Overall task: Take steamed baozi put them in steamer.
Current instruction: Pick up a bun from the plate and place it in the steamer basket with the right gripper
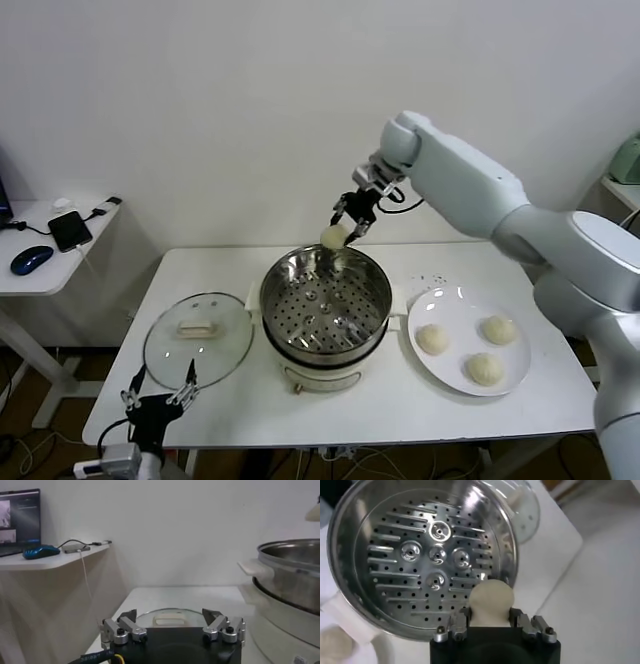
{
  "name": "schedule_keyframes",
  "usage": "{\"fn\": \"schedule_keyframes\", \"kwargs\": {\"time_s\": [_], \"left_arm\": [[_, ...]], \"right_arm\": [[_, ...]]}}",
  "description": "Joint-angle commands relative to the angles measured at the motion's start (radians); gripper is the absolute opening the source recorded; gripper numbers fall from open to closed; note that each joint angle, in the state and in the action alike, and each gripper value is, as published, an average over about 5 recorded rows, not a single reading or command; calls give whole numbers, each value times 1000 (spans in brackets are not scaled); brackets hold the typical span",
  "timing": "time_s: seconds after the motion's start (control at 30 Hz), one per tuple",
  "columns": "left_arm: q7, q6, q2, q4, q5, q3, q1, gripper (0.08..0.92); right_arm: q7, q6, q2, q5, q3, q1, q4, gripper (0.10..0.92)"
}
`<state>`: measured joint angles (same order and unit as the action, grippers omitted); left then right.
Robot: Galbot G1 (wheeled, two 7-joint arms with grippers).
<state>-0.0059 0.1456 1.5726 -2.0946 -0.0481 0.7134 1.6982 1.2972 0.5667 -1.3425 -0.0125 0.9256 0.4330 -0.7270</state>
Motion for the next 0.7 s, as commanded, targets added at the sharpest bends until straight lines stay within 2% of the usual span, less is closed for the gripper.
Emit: {"fn": "schedule_keyframes", "kwargs": {"time_s": [0.03,0.43,0.7], "left_arm": [[0,-1,2,3,3,0,2,823],[-1,-2,11,1,6,-4,5,823],[-2,1,13,-2,5,-3,3,823]], "right_arm": [[-42,253,-45,-88,92,25,-32,526],[-145,306,-60,-370,68,-37,-84,526],[-190,306,-81,-410,54,-74,-28,526]]}}
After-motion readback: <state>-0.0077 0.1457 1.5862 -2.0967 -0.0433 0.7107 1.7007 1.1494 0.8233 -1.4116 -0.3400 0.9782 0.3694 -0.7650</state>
